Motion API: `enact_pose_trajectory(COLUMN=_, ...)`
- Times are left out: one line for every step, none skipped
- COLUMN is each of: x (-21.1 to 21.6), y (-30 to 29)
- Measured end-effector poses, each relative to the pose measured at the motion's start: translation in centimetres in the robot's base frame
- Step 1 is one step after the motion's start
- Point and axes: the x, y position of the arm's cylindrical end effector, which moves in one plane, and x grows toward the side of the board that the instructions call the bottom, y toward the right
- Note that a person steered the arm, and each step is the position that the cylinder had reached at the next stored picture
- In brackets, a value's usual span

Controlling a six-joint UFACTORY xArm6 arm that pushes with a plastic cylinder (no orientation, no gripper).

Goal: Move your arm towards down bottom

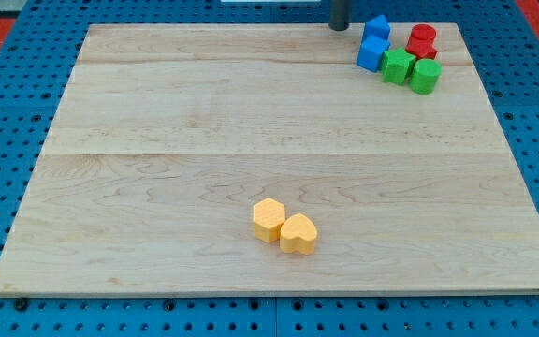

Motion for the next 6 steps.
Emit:
enact_pose_trajectory(x=0.0, y=1.3)
enact_pose_trajectory(x=0.1, y=6.3)
enact_pose_trajectory(x=1.8, y=6.4)
enact_pose_trajectory(x=3.5, y=5.7)
enact_pose_trajectory(x=2.9, y=-3.4)
enact_pose_trajectory(x=3.9, y=-14.7)
